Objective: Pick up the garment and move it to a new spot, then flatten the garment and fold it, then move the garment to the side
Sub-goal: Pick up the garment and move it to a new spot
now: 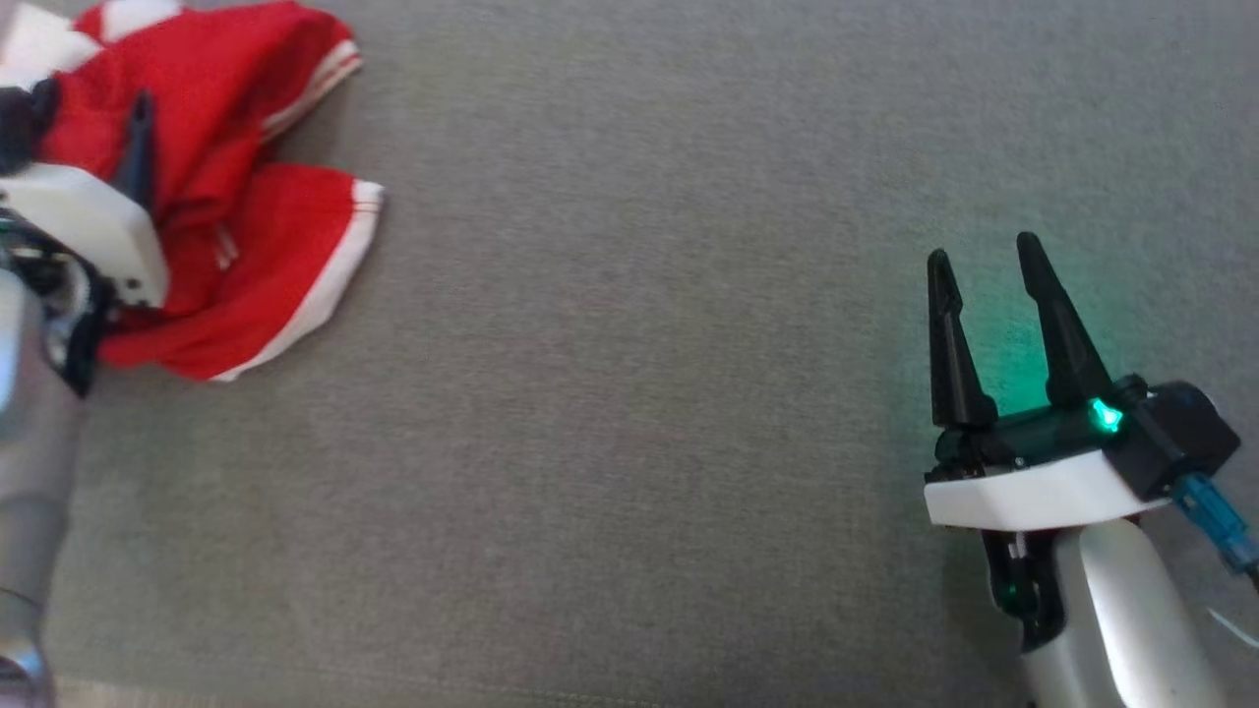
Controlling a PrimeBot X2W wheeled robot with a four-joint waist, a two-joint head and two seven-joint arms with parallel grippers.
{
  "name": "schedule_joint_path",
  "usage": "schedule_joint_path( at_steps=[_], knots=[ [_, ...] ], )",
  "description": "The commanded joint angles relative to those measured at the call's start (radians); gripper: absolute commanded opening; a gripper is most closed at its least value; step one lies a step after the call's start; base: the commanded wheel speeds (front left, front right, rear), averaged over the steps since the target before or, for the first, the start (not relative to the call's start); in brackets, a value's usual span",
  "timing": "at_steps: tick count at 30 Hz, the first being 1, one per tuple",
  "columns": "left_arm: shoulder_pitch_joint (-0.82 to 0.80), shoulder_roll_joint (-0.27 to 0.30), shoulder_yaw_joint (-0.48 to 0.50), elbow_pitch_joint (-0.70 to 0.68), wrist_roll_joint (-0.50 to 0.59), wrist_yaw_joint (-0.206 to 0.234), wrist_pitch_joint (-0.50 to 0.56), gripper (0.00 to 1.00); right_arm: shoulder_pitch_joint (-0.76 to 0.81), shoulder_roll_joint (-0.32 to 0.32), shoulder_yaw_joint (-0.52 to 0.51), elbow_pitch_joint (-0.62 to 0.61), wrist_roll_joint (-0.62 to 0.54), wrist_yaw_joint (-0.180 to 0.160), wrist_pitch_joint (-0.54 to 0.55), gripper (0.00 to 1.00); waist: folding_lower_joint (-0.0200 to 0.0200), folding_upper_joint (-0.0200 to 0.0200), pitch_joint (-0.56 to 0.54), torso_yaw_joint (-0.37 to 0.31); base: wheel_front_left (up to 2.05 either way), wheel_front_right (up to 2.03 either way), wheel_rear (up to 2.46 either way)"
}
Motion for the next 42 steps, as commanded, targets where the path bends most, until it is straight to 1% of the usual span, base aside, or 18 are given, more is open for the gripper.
schedule_joint_path(
  at_steps=[1,5,9,10,11,15,20,22,26,29,33,36,38,39,40,42],
  knots=[
    [-0.044,0.086,0.015,0.004,-0.011,0.002,0.013,1.00,-0.019,-0.003,0.023,-0.041,-0.006,-0.001,-0.011,1.00,-0.0003,0.0000,0.031,-0.032,0.00,0.00,0.00],
    [-0.080,0.113,-0.034,0.102,-0.036,0.002,0.067,1.00,-0.025,-0.003,0.022,-0.051,0.001,-0.001,-0.011,1.00,-0.0003,0.0000,0.044,-0.047,0.00,0.00,0.00],
    [-0.105,0.118,-0.052,0.175,-0.051,0.002,0.074,1.00,-0.029,-0.003,0.018,-0.051,0.003,-0.001,-0.011,1.00,-0.0003,0.0000,0.051,-0.051,0.00,0.00,0.00],
    [-0.108,0.115,-0.056,0.189,-0.057,0.002,0.074,0.39,-0.030,-0.003,0.017,-0.049,0.003,-0.001,-0.011,1.00,-0.0003,0.0000,0.051,-0.051,0.00,0.00,0.00],
    [-0.112,0.112,-0.061,0.198,-0.063,0.002,0.069,0.00,-0.030,-0.003,0.015,-0.047,0.004,-0.001,-0.011,1.00,-0.0003,0.0000,0.049,-0.051,0.00,0.00,0.00],
    [-0.134,0.114,-0.076,0.217,-0.073,0.002,0.009,0.00,-0.027,-0.003,0.013,-0.034,0.011,-0.001,-0.011,1.00,-0.0003,0.0000,0.029,-0.046,0.00,0.00,0.00],
    [-0.174,0.117,-0.080,0.213,-0.069,0.002,-0.116,0.00,-0.021,-0.003,0.023,-0.013,0.025,-0.001,-0.011,1.00,-0.0003,0.0000,-0.027,-0.040,0.00,0.00,0.00],
    [-0.190,0.109,-0.063,0.206,-0.092,0.002,-0.159,0.00,-0.016,-0.003,0.024,-0.006,0.038,-0.001,-0.011,1.00,-0.0003,0.0000,-0.056,-0.038,0.00,0.00,0.00],
    [-0.216,0.111,-0.067,0.167,-0.103,0.002,-0.225,0.00,-0.001,-0.003,0.036,0.009,0.061,-0.001,-0.011,1.00,-0.0003,0.0000,-0.115,-0.042,0.00,0.00,0.00],
    [-0.224,0.104,-0.074,0.116,-0.116,0.002,-0.252,0.00,0.010,-0.003,0.043,0.015,0.082,-0.001,-0.011,1.00,-0.0003,0.0000,-0.156,-0.049,0.00,0.00,0.00],
    [-0.216,0.090,-0.092,0.022,-0.137,0.002,-0.258,0.00,0.024,-0.003,0.056,0.020,0.107,-0.001,-0.011,1.00,-0.0003,0.0000,-0.199,-0.065,0.00,0.00,0.00],
    [-0.198,0.075,-0.106,-0.053,-0.145,0.003,-0.232,0.00,0.033,-0.003,0.061,0.020,0.124,-0.001,-0.011,1.00,-0.0003,0.0000,-0.225,-0.084,0.00,0.00,0.00],
    [-0.182,0.058,-0.116,-0.111,-0.148,0.013,-0.205,0.00,0.037,-0.003,0.064,0.017,0.136,-0.001,-0.011,1.00,-0.0003,0.0000,-0.235,-0.100,0.00,0.00,0.00],
    [-0.161,0.039,-0.130,-0.173,-0.150,0.024,-0.170,0.00,0.038,-0.003,0.069,0.013,0.144,-0.001,-0.011,1.00,-0.0003,0.0000,-0.237,-0.119,0.00,0.00,0.00],
    [-0.161,0.039,-0.130,-0.173,-0.150,0.024,-0.170,0.00,0.038,-0.003,0.069,0.013,0.144,-0.001,-0.011,1.00,-0.0003,0.0000,-0.237,-0.119,0.00,0.00,0.00],
    [-0.138,0.019,-0.143,-0.237,-0.154,0.042,-0.137,0.00,0.034,-0.003,0.074,0.008,0.151,-0.001,-0.011,1.00,-0.0003,0.0000,-0.234,-0.144,0.00,0.00,0.00]
  ],
)
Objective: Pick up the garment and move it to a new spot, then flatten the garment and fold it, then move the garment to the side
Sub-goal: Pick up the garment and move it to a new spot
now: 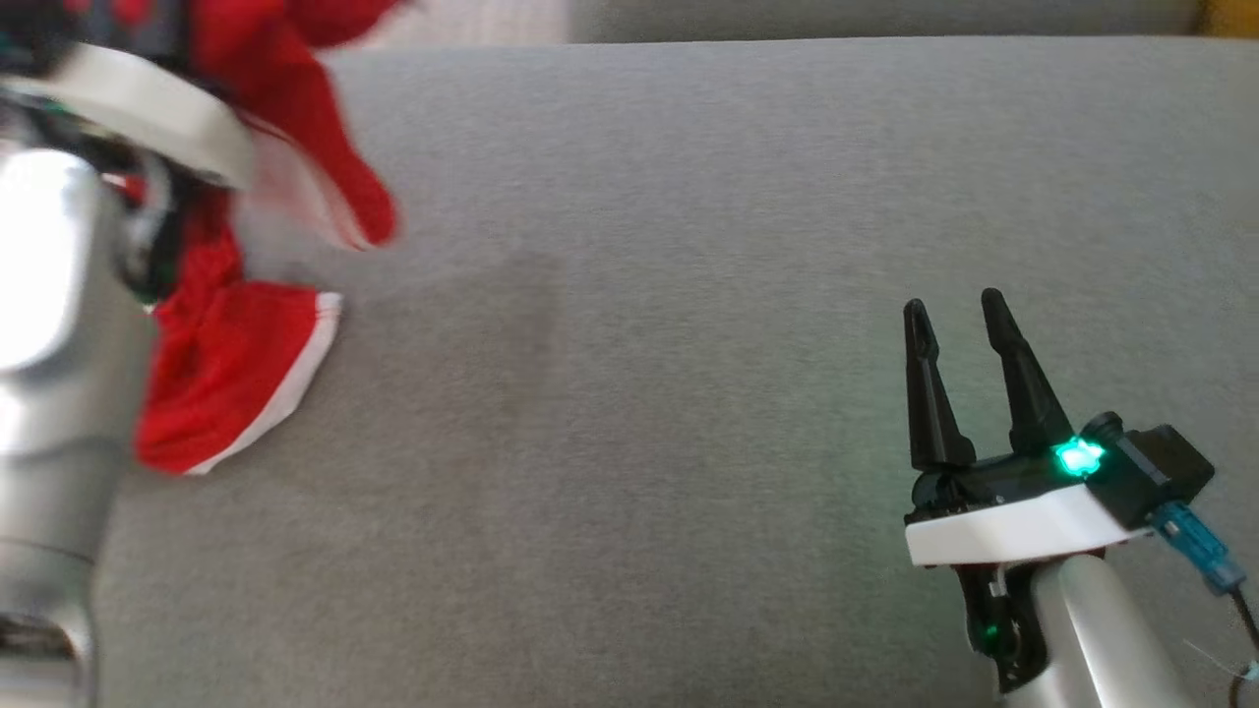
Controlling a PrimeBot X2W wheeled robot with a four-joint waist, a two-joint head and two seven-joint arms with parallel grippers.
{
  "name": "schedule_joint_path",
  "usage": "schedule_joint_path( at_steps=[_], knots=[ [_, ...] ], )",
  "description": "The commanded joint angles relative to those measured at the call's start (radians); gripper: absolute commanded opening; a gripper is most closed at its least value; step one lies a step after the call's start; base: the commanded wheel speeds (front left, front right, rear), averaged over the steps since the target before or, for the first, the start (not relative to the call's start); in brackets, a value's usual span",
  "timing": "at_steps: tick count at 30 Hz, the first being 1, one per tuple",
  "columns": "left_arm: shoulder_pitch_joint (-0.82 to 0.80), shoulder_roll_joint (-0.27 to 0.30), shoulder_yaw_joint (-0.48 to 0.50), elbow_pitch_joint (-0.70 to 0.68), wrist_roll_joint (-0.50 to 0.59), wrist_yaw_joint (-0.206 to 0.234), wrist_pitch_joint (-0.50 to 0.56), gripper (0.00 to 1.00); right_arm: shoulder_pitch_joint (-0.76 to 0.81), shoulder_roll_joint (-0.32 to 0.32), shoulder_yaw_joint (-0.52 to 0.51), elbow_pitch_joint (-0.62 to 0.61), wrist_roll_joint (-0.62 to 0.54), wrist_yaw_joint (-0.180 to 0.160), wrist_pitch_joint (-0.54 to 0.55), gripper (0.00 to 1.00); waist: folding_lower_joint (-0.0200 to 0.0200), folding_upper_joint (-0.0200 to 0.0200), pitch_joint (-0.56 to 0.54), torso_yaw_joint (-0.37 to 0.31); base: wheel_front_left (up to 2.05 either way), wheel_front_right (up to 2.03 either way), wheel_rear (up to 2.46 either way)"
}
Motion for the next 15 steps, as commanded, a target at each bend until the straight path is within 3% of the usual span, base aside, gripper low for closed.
schedule_joint_path(
  at_steps=[1,7,15],
  knots=[
    [-0.025,0.032,0.021,-0.057,-0.005,0.015,0.013,0.00,-0.014,-0.003,0.027,-0.038,0.008,-0.001,-0.011,1.00,0.0001,0.0000,0.001,-0.032,0.00,0.00,0.00],
    [0.059,-0.036,-0.021,-0.190,-0.025,0.064,0.100,0.00,-0.044,-0.003,0.060,-0.045,0.033,-0.001,-0.011,1.00,0.0001,0.0000,0.024,-0.140,0.00,0.00,0.00],
    [0.106,-0.132,-0.104,-0.186,-0.014,0.086,0.148,0.00,-0.102,-0.003,0.098,-0.071,0.083,-0.001,-0.011,1.00,0.0001,0.0000,0.089,-0.310,0.00,0.00,0.00]
  ],
)
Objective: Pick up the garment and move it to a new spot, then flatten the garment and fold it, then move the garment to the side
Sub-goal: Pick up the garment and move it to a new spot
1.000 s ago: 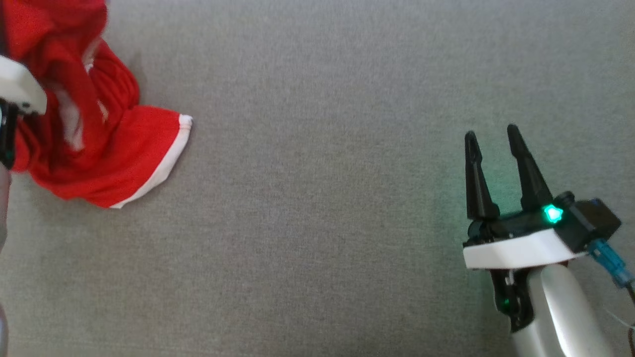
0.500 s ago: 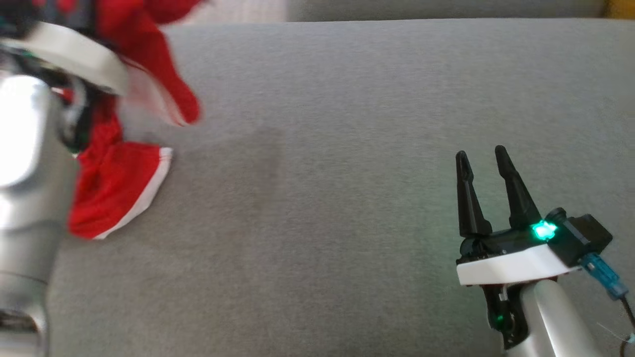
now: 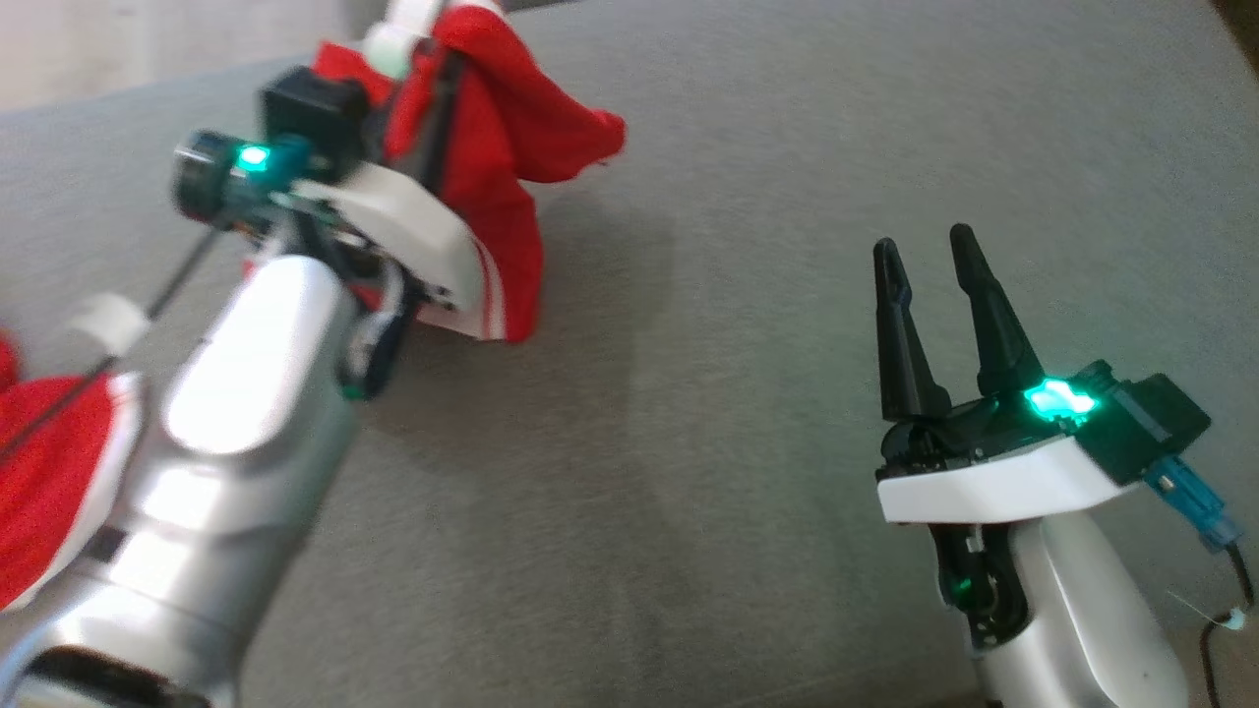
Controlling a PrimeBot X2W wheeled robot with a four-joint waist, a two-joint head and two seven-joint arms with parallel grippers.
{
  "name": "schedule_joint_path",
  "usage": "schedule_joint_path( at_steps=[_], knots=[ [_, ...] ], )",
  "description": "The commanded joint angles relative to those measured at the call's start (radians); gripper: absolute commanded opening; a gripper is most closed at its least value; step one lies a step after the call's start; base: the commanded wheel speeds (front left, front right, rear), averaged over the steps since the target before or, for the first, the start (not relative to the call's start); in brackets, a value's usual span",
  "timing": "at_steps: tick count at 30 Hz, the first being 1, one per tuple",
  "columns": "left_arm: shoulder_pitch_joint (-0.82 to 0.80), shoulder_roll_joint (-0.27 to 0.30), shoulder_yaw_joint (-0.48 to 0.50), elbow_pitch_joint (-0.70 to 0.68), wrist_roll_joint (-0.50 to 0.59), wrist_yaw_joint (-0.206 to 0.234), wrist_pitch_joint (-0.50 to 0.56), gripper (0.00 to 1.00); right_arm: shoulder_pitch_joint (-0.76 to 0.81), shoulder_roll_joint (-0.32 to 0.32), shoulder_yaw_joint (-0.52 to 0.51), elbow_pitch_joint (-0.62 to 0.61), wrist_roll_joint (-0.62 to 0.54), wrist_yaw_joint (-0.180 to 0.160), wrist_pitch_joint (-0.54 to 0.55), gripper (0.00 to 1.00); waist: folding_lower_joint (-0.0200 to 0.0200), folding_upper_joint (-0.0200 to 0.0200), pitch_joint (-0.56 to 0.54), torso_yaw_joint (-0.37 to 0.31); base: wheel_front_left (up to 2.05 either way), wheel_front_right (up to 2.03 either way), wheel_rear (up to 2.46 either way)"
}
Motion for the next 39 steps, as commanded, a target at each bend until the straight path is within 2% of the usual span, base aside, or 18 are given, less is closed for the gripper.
schedule_joint_path(
  at_steps=[1,3,7,10,17,23,26,29,34,39],
  knots=[
    [-0.040,0.007,0.022,-0.023,0.007,-0.001,0.002,0.05,-0.018,-0.003,0.025,-0.036,0.008,-0.001,-0.011,1.00,-0.0001,0.0000,0.041,-0.074,0.00,0.00,0.00],
    [-0.044,-0.023,0.007,0.002,0.005,-0.004,-0.005,1.00,-0.020,-0.003,0.027,-0.036,0.012,-0.001,-0.011,1.00,-0.0001,0.0000,0.051,-0.099,0.00,0.00,0.00],
    [-0.062,-0.067,0.002,0.045,0.003,-0.005,-0.058,1.00,-0.019,-0.003,0.012,-0.036,0.014,-0.001,-0.011,1.00,-0.0001,0.0000,0.053,-0.116,0.00,0.00,0.00],
    [-0.070,-0.073,0.022,0.068,-0.007,-0.001,-0.111,1.00,-0.013,-0.003,-0.009,-0.034,0.009,-0.001,-0.011,1.00,-0.0001,0.0000,0.043,-0.099,0.00,0.00,0.00],
    [-0.017,-0.008,0.073,0.081,-0.031,-0.013,-0.231,1.00,0.015,-0.003,-0.050,-0.025,-0.029,-0.001,-0.011,1.00,-0.0001,0.0000,-0.005,0.009,0.00,0.00,0.00],
    [0.138,0.057,0.123,0.013,-0.063,-0.025,-0.304,1.00,0.043,-0.003,-0.085,-0.012,-0.055,-0.001,-0.011,1.00,-0.0001,0.0000,-0.056,0.112,0.00,0.00,0.00],
    [0.244,0.087,0.146,-0.047,-0.058,-0.013,-0.317,1.00,0.061,-0.003,-0.096,-0.004,-0.066,-0.001,-0.011,1.00,-0.0001,0.0000,-0.075,0.158,0.00,0.00,0.00],
    [0.317,0.094,0.157,-0.087,-0.050,0.001,-0.320,1.00,0.070,-0.003,-0.096,0.003,-0.076,-0.001,-0.011,1.00,-0.0001,0.0000,-0.083,0.181,0.00,0.00,0.00],
    [0.480,0.055,0.213,-0.190,-0.034,0.035,-0.322,1.00,0.084,-0.003,-0.107,0.017,-0.085,-0.001,-0.011,1.00,-0.0001,0.0000,-0.095,0.220,0.00,0.00,0.00],
    [0.553,0.000,0.237,-0.239,0.003,0.029,-0.322,1.00,0.069,-0.003,-0.105,0.027,-0.097,-0.001,-0.011,1.00,-0.0001,0.0000,-0.089,0.259,0.00,0.00,0.00]
  ],
)
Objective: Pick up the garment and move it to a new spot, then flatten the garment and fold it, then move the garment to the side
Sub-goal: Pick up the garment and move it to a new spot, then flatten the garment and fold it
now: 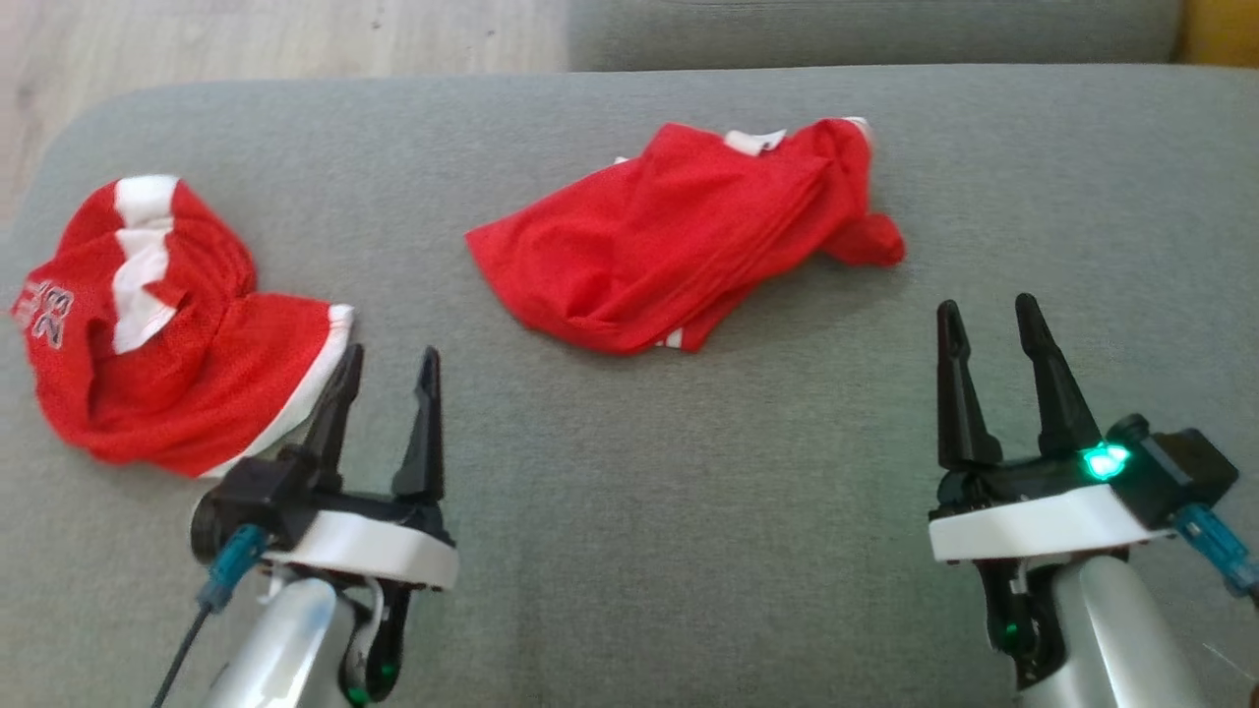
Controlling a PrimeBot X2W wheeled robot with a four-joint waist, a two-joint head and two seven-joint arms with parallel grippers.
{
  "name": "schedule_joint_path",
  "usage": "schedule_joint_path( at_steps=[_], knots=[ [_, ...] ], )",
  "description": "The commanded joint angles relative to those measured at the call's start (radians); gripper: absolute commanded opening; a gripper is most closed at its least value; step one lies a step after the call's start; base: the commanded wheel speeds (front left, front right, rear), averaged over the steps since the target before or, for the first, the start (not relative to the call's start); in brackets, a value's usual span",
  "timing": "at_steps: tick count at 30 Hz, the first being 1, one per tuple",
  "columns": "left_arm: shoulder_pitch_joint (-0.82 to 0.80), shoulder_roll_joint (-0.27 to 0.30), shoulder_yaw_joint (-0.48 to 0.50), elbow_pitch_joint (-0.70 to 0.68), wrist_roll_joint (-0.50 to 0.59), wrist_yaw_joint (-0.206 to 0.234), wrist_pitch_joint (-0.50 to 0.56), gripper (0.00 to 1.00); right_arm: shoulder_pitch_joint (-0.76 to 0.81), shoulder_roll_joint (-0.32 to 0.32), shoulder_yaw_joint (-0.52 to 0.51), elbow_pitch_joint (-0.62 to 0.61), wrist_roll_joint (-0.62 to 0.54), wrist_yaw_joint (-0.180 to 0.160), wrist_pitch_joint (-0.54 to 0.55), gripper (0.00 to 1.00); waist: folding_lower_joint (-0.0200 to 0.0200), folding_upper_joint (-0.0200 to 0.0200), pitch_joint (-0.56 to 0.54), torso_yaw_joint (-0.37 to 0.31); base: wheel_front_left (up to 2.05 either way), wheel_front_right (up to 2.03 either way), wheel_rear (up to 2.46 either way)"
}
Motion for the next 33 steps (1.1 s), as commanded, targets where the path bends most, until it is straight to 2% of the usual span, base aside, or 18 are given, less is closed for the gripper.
schedule_joint_path(
  at_steps=[1,5,8,17,23,26,27,33],
  knots=[
    [-0.042,0.008,0.047,-0.039,0.014,-0.006,-0.009,1.00,-0.032,-0.004,0.025,-0.025,-0.016,-0.001,-0.011,1.00,0.0002,-0.0001,0.008,0.019,0.00,0.00,0.00],
    [-0.049,-0.017,0.050,-0.036,0.041,-0.030,-0.009,1.00,-0.098,-0.004,0.042,0.022,-0.042,-0.001,-0.011,1.00,0.0002,-0.0001,0.034,0.054,0.00,0.00,0.00],
    [-0.059,-0.037,0.051,-0.025,0.054,-0.047,-0.009,1.00,-0.171,-0.004,0.042,0.103,-0.028,-0.001,-0.011,1.00,0.0002,-0.0001,0.057,0.084,0.00,0.00,0.00],
    [-0.077,-0.089,0.046,0.018,0.115,-0.085,-0.009,1.00,-0.427,-0.004,0.025,0.446,0.136,-0.001,0.011,1.00,0.0002,-0.0001,0.111,0.171,0.00,0.00,0.00],
    [-0.084,-0.120,0.057,0.039,0.138,-0.103,-0.009,1.00,-0.537,-0.004,0.002,0.622,0.185,-0.001,0.008,1.00,0.0002,-0.0001,0.123,0.219,0.00,0.00,0.00],
    [-0.077,-0.132,0.071,0.048,0.149,-0.112,-0.009,1.00,-0.580,-0.004,0.041,0.683,0.215,-0.001,0.002,1.00,0.0002,-0.0001,0.125,0.227,0.00,0.00,0.00],
    [-0.073,-0.135,0.079,0.051,0.154,-0.116,-0.009,1.00,-0.594,-0.004,0.063,0.703,0.230,-0.001,-0.001,0.02,0.0002,-0.0001,0.125,0.224,0.00,0.00,0.00],
    [-0.064,-0.142,0.105,0.057,0.164,-0.122,-0.009,1.00,-0.615,-0.004,0.123,0.701,0.261,-0.001,-0.008,0.00,0.0002,-0.0001,0.113,0.196,0.00,0.00,0.00]
  ],
)
